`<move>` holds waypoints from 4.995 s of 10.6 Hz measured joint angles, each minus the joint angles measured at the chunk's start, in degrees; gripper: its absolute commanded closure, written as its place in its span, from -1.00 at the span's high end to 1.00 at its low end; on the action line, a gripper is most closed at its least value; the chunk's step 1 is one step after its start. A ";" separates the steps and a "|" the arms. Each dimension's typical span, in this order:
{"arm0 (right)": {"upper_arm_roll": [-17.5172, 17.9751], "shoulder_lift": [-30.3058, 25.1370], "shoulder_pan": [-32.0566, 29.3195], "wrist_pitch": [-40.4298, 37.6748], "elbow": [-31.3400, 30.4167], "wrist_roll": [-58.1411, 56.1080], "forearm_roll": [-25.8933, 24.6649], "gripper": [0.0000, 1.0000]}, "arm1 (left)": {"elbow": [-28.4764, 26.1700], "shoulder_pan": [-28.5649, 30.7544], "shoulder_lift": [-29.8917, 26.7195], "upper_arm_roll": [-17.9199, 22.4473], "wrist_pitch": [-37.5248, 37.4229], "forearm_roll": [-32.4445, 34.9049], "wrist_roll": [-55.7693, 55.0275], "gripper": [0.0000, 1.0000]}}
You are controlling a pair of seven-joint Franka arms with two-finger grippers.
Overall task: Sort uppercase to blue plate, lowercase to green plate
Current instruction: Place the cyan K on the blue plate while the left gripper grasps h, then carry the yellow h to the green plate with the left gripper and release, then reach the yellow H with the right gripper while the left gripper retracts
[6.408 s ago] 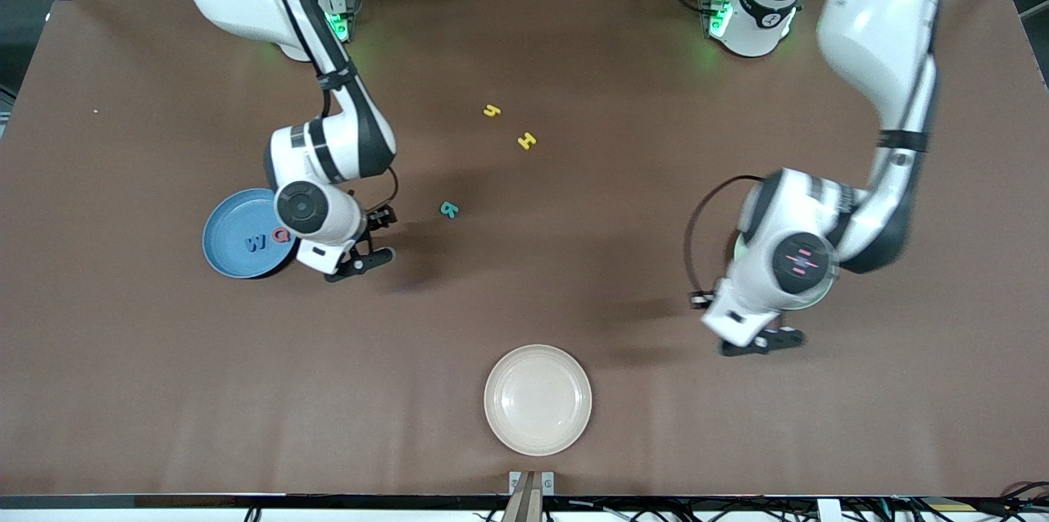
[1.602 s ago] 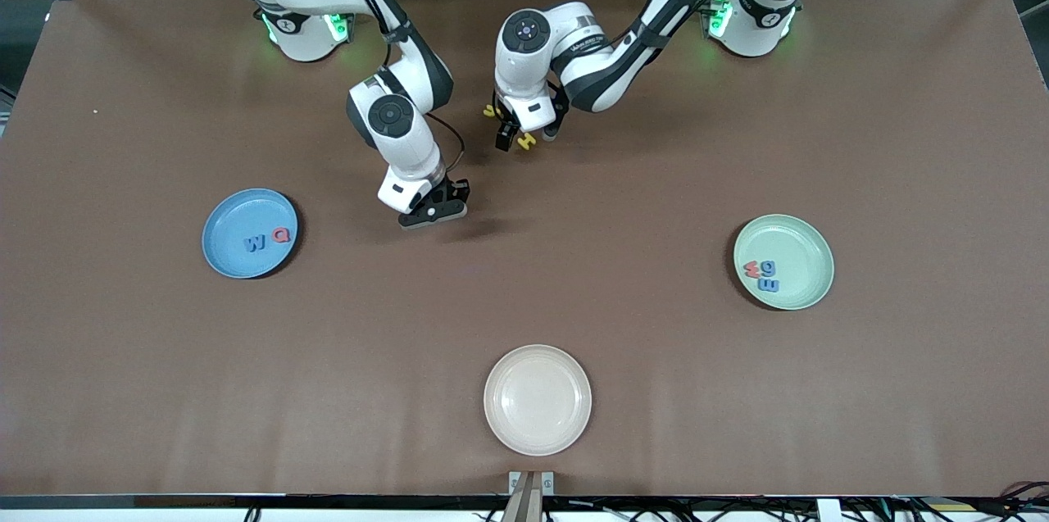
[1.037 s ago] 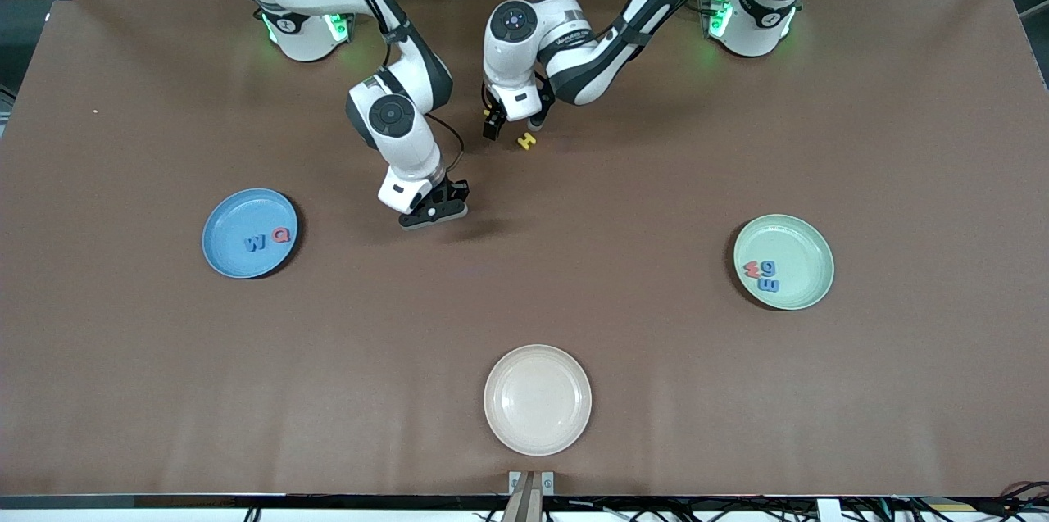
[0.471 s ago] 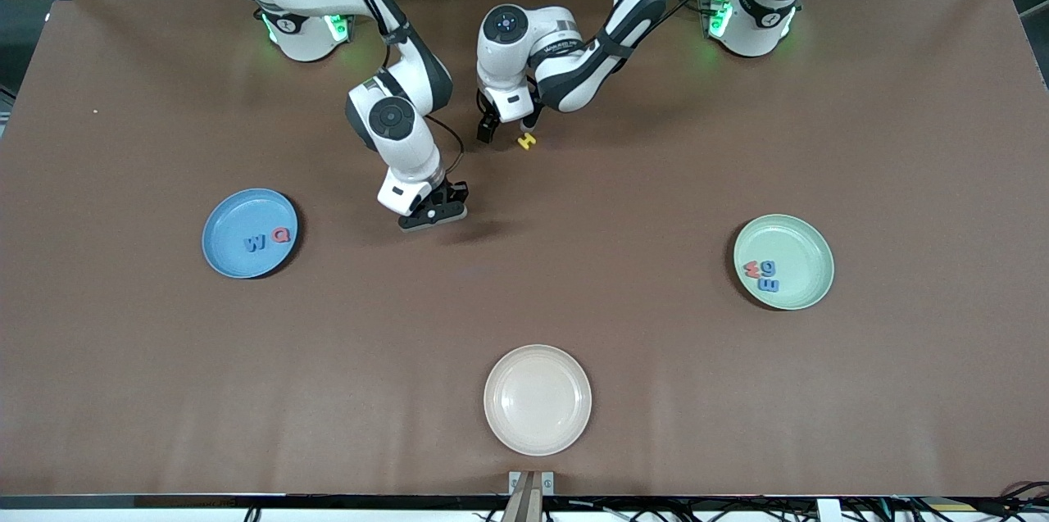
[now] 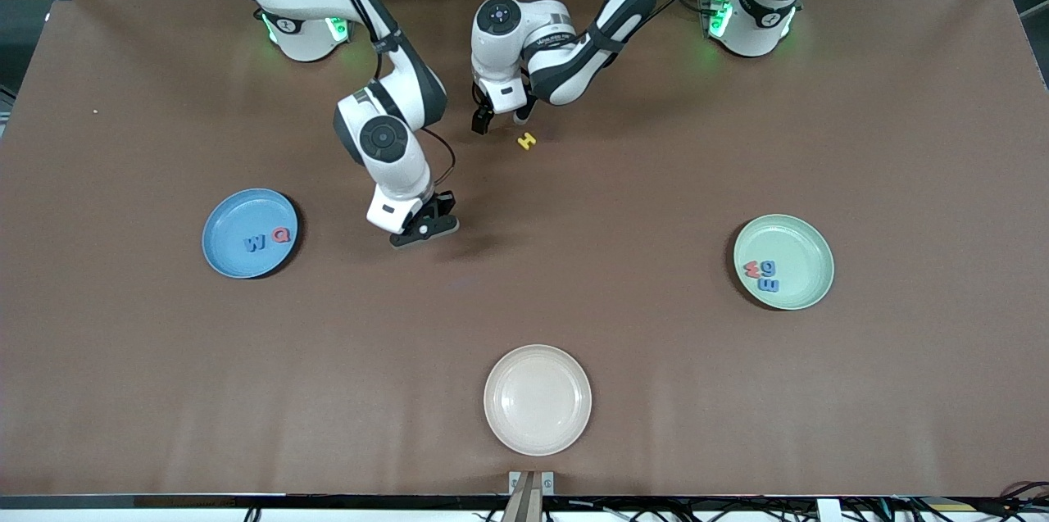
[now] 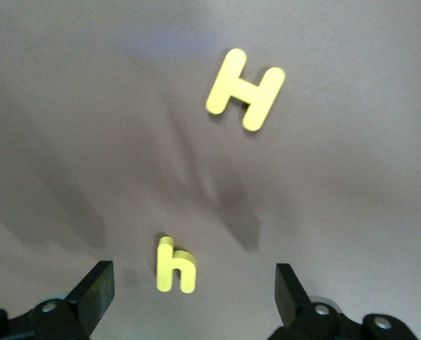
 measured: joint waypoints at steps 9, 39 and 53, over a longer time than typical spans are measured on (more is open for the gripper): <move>-20.88 -0.84 -4.02 -10.20 1.11 -44.33 0.00 -0.52 | 2.48 -1.24 3.12 -0.01 0.11 0.24 -0.07 0.14; -3.47 -25.73 -0.03 -34.07 -5.09 -2.81 9.76 0.83 | -0.62 64.07 -14.83 -3.68 -34.14 3.01 115.39 -0.50; 26.19 1.99 0.46 3.69 0.81 66.82 -22.35 0.72 | 18.64 55.87 -28.44 7.72 -50.07 -5.37 134.02 1.00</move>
